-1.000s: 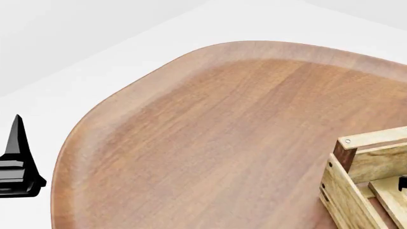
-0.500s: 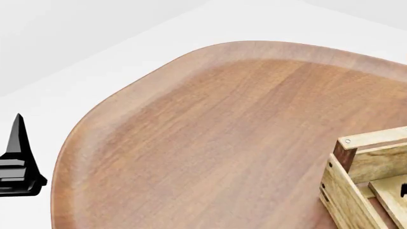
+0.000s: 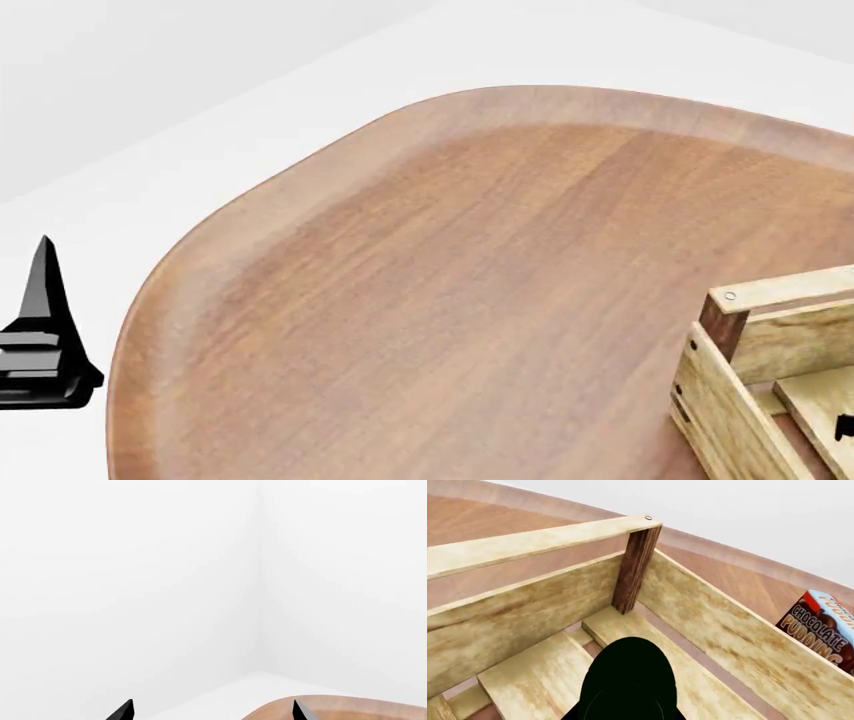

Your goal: Pick up the salad dressing and put it in the tray.

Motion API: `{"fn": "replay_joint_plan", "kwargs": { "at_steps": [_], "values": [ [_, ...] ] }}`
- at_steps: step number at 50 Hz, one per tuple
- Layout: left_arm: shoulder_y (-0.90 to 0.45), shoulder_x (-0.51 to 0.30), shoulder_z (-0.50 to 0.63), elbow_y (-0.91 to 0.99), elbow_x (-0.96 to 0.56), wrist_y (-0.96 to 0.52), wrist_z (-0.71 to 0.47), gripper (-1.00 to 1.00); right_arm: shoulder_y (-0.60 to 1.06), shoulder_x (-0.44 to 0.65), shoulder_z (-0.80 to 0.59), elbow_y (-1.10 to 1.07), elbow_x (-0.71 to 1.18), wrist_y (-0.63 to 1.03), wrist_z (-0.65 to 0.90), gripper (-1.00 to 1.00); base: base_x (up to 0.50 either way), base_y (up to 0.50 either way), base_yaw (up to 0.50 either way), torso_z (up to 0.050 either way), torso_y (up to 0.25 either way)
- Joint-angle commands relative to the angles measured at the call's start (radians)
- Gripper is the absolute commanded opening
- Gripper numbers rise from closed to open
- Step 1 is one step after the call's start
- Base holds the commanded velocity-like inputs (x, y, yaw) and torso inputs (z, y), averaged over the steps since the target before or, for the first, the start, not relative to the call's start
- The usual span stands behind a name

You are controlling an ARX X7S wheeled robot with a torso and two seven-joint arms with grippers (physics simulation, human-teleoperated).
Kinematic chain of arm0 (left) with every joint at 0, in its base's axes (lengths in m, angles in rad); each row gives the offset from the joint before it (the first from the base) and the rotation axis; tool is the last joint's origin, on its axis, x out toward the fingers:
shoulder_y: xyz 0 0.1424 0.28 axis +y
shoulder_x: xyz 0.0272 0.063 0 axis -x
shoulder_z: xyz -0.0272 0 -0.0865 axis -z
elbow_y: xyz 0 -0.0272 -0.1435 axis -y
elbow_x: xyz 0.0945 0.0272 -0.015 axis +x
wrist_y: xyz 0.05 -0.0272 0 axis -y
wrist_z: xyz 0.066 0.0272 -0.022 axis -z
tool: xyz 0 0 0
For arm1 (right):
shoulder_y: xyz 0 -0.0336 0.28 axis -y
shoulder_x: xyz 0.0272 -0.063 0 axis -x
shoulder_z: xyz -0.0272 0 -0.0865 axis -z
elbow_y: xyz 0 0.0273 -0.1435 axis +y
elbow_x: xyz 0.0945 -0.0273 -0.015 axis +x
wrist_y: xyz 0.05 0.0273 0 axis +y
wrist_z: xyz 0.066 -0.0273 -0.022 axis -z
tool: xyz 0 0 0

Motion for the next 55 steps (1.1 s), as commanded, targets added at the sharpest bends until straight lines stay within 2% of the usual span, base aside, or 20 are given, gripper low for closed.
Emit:
{"fn": "replay_joint_plan", "kwargs": {
  "at_steps": [1,27,28,55],
  "values": [
    [-0.001,-0.004,0.004,0.003,0.0,-0.001,-0.004,1.0,0.027,-0.008,0.002,0.08,-0.042,-0.062,0.001,-1.0,0.0,0.0,0.0,0.0,0.01],
    [-0.005,-0.01,0.009,0.007,-0.003,-0.003,-0.01,1.0,0.001,-0.011,0.067,0.082,-0.084,-0.073,0.006,-1.0,0.0,0.0,0.0,0.0,0.0],
    [-0.005,-0.01,0.01,0.007,-0.003,-0.003,-0.01,1.0,0.001,-0.011,0.068,0.082,-0.086,-0.072,0.003,1.0,0.0,0.0,0.0,0.0,0.0],
    [0.001,-0.015,0.011,0.0,-0.007,0.007,-0.013,1.0,0.019,-0.001,0.09,0.08,-0.112,-0.062,0.001,1.0,0.0,0.0,0.0,0.0,0.0]
  ]
}}
